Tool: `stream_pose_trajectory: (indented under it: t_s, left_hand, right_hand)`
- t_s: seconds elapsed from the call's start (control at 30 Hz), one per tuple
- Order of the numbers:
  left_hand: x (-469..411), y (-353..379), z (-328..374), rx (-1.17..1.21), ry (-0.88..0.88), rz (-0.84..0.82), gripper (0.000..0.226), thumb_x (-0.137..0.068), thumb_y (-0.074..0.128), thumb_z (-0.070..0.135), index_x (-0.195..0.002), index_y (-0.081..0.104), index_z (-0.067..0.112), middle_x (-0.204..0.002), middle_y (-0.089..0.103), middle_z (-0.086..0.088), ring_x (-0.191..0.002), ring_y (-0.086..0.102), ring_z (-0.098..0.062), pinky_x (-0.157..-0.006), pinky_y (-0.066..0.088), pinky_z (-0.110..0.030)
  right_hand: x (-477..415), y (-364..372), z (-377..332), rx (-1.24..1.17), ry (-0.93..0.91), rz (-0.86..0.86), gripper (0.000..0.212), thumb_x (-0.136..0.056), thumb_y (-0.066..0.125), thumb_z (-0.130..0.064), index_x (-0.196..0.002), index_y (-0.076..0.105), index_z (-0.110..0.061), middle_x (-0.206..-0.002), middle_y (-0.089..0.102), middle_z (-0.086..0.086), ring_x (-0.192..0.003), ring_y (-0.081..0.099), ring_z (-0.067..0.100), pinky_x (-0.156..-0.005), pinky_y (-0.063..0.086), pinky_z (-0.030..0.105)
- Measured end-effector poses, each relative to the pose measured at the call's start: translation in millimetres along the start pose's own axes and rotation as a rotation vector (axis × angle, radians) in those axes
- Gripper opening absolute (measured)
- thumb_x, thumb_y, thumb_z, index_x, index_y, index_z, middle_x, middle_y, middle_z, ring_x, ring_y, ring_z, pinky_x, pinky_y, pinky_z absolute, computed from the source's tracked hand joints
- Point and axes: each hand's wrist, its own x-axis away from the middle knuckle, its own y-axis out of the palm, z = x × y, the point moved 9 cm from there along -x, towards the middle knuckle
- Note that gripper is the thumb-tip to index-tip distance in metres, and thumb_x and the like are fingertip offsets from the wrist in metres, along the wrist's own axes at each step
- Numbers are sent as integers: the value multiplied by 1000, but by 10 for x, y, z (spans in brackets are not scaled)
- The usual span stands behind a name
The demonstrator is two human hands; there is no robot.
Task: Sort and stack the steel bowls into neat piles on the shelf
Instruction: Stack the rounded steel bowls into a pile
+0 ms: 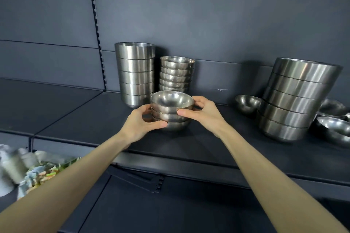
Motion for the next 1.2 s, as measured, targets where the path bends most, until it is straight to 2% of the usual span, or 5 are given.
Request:
stream_pose_trajectory:
  t_s: [0.2, 0.53, 0.67, 0.8, 1.2]
  left_hand:
    - [15, -306, -128, -9, -29, 35, 51, -62, 89, 24, -105, 63, 23, -91, 71, 6, -92, 69, -12, -93, 51, -34]
    - [13, -307, -94, -19, -32, -49, 37, -70, 84, 22, -97, 61, 29, -81, 71, 13, -83, 68, -3, -76, 50, -14]
    - [46, -336, -64, -124, -70, -53, 44, -72, 82, 27, -108, 58, 28, -96, 69, 11, -94, 66, -4, -97, 48, -30]
    - [202, -442, 41, -404, -67, -46, 60, -76, 77, 39, -127, 52, 17, -117, 56, 11, -115, 54, -14, -90, 40, -23]
    - [518, 100, 1402, -795, 386, -127, 64, -85, 67, 43, -139, 44, 18, -138, 46, -3, -129, 41, -23, -105, 36, -37]
  right_hand:
    - [-97, 264, -32, 20, 20, -18, 64, -55, 89, -42, -110, 62, -26, -104, 72, -12, -96, 68, 2, -85, 51, 20]
    - [-62, 298, -87, 124, 72, -5, 69, -55, 86, -49, -116, 58, -32, -107, 65, -21, -102, 58, -9, -85, 43, 15]
    - [30, 234, -121, 246, 89, 8, 64, -59, 87, -45, -113, 53, -40, -108, 56, -25, -115, 57, 5, -96, 42, 23]
    - [224, 103, -251, 479, 97, 28, 84, -73, 82, -38, -143, 41, -19, -142, 47, -1, -133, 43, 19, -104, 38, 31]
    - [1158, -865, -1076, 1042, 30, 211, 72, -84, 73, -32, -145, 38, -14, -151, 33, 10, -130, 43, 30, -106, 39, 41]
